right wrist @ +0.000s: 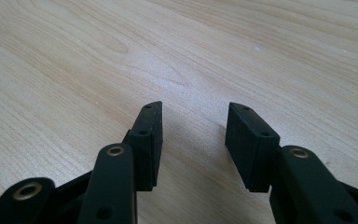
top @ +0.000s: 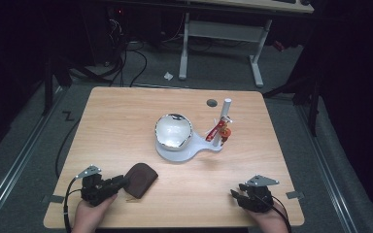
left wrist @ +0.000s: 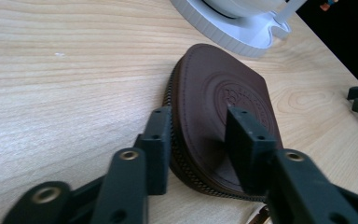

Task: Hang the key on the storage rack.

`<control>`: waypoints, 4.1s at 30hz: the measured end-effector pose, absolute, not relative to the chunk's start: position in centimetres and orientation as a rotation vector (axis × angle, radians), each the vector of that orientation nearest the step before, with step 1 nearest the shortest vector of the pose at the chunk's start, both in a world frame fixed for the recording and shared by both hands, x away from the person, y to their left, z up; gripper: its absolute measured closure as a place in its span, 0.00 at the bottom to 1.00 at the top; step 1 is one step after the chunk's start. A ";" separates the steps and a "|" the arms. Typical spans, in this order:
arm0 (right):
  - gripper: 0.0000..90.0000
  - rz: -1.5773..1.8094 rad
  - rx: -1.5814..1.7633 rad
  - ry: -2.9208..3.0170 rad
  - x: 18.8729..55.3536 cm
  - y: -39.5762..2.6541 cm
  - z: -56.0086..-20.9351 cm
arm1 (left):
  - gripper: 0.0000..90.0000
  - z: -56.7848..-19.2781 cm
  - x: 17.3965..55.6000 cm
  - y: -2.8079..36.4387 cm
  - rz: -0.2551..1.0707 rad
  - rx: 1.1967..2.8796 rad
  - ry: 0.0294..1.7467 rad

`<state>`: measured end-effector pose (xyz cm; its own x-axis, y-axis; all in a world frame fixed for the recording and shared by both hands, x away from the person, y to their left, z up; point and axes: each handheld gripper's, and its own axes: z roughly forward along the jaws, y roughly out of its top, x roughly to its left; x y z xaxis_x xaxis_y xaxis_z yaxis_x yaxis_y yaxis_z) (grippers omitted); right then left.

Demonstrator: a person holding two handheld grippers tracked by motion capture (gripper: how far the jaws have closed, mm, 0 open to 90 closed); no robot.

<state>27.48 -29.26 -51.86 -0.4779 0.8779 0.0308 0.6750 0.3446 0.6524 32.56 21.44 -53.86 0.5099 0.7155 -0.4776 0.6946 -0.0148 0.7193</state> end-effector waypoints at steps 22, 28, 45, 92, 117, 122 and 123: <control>0.63 0.870 1.375 2.278 27.5 -29.3 -51.9 | 0.95 -52.2 31.4 20.8 0.121 1.750 1.089; 0.63 0.870 1.377 2.277 27.5 -29.4 -51.9 | 0.96 -51.2 30.4 20.0 0.198 1.766 1.022; 0.63 0.874 1.382 2.267 27.5 -29.5 -51.8 | 0.96 -49.4 28.9 19.8 0.386 1.752 0.946; 0.63 0.906 1.392 2.263 27.4 -29.9 -51.8 | 0.96 -44.2 33.9 15.3 0.452 1.722 0.882; 0.63 0.909 1.386 2.264 27.3 -30.2 -51.7 | 0.96 -42.6 39.4 10.9 0.401 1.745 0.900; 0.63 0.911 1.385 2.262 27.2 -30.3 -51.6 | 0.96 -42.4 39.8 10.4 0.382 1.741 0.905; 0.63 0.910 1.385 2.262 27.3 -30.3 -51.6 | 0.96 -42.4 40.0 10.3 0.377 1.741 0.911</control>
